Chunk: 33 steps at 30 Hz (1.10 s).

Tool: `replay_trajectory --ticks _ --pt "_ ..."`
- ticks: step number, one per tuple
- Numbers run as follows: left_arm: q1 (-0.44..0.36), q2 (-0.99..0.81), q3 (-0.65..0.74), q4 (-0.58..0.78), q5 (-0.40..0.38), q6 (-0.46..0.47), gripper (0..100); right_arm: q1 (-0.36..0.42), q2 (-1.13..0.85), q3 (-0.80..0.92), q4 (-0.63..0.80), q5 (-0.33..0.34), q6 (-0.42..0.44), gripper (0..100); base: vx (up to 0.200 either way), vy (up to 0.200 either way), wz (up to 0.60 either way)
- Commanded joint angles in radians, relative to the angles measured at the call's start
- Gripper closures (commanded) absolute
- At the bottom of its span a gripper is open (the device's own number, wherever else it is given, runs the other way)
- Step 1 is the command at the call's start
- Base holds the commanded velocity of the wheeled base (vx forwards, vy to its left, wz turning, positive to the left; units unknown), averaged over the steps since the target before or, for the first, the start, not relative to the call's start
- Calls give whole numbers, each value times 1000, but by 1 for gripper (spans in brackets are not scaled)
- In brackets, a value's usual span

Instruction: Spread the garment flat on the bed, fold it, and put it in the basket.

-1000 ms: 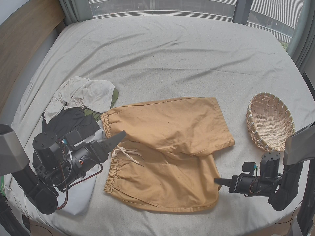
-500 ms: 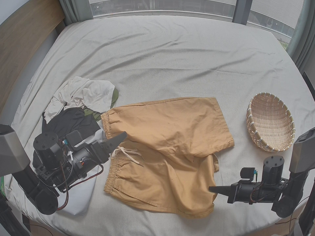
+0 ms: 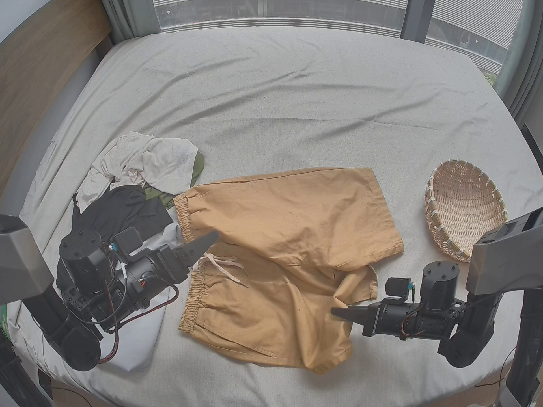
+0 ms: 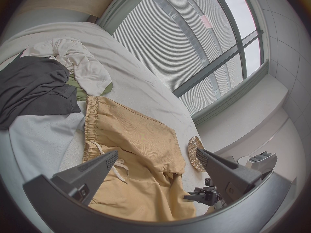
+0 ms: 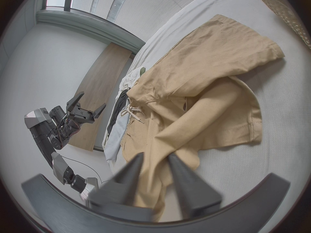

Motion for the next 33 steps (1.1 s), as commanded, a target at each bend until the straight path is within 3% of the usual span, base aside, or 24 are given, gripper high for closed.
replay_trajectory --ticks 1,7,10,14,19,23,33 --pt "-1 17 -3 0 0 1 0 5 16 -23 -3 0 0 0 0 0 0" --pt "0 12 -4 0 0 0 0 -11 -12 -14 -6 -6 0 0 0 0 0" --pt "0 12 -4 0 0 0 0 -47 -78 24 -1 -65 0 0 0 0 0" --pt "-3 14 -4 0 0 0 0 -81 -114 81 -3 -94 -1 0 0 0 0" --pt "-1 14 -6 0 0 0 0 -132 -122 113 -1 -97 -1 0 0 0 0" --pt "-1 14 -6 -2 0 0 0 -218 -87 115 0 -98 -46 0 0 0 0" --pt "-3 14 -10 0 0 0 0 -247 25 69 -3 -97 -104 0 0 0 0"
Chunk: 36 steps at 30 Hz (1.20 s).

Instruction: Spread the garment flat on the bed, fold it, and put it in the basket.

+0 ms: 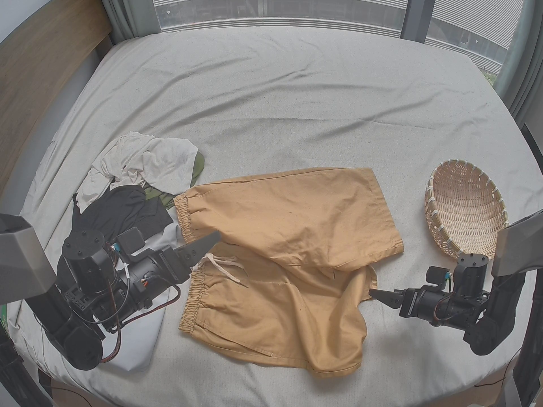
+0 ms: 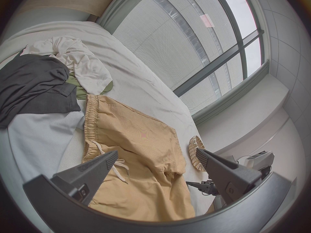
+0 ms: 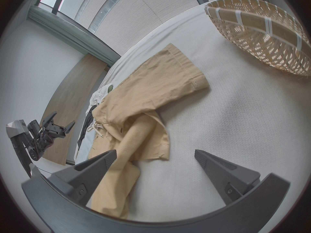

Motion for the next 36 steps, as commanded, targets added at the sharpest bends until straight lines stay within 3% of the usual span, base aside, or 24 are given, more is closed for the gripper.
replay_trajectory --ticks 1,15,16,29,36 --pt "0 -1 0 0 0 0 0 -3 48 -31 -1 0 -1 0 0 0 0" --pt "1 -6 0 0 0 0 0 6 94 -92 1 0 -9 0 0 0 0" --pt "1 -6 0 -2 0 0 0 6 94 -92 1 0 -8 100 0 0 0" --pt "1 -9 2 -2 0 0 0 35 96 -101 -1 0 -5 100 0 0 0" --pt "0 -9 0 -2 0 0 0 -12 13 -17 2 -3 -6 100 0 0 0"
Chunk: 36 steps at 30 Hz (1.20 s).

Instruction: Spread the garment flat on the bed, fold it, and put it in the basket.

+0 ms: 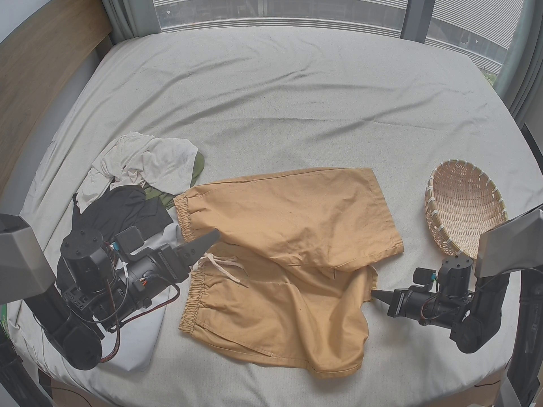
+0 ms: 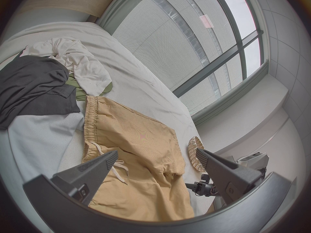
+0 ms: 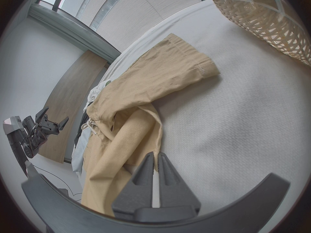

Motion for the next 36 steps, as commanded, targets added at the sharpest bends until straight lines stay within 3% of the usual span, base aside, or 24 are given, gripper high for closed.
replay_trajectory --ticks 1,12,36 --pt "-1 -2 0 0 0 0 0 -36 -75 61 2 -1 -1 100 0 0 0" --pt "-3 0 3 0 1 -2 0 -157 -179 99 3 9 -6 100 0 0 0" --pt "-3 11 9 0 0 -2 0 -212 -70 -99 2 3 -1 100 0 0 0"
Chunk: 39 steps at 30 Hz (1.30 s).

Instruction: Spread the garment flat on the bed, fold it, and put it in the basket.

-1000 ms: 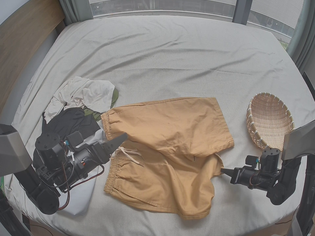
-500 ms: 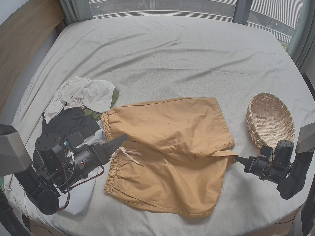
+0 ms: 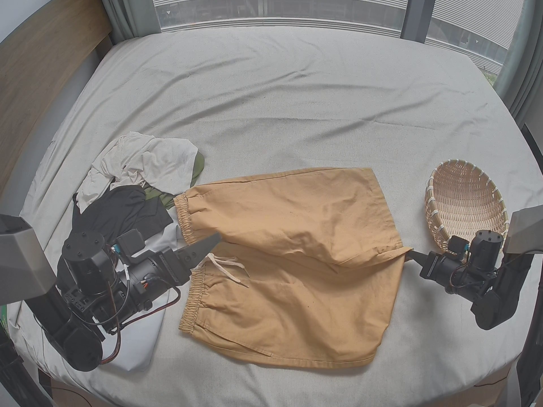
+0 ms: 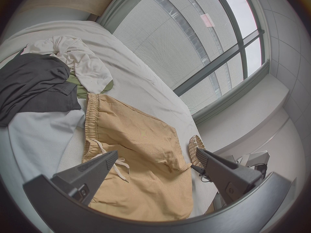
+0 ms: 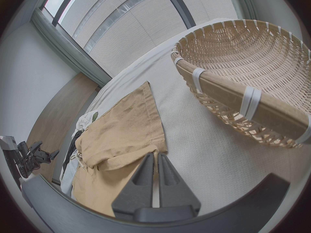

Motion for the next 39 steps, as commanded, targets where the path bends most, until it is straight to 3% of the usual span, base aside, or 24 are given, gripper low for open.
replay_trajectory --ticks 1,4,5,13,17,27,28,39 --pt "1 4 1 -1 0 0 0 2 9 -2 -2 2 2 100 0 0 0" --pt "1 4 2 -1 1 0 0 5 10 2 -2 2 5 100 0 0 0" --pt "1 4 2 -1 0 0 0 6 10 8 -2 -1 5 0 0 0 0" --pt "1 6 2 -1 0 0 0 37 -26 146 -2 5 5 0 0 0 0" --pt "-1 6 1 -1 0 0 0 98 -33 232 -2 8 7 0 0 0 0" --pt "2 4 4 -1 1 0 0 229 -23 254 -2 -1 36 0 0 0 0" --pt "2 4 4 -1 1 0 0 230 -23 252 -2 -2 42 100 0 0 0" --pt "4 6 8 -1 1 0 0 235 -85 320 0 -4 50 100 0 0 0"
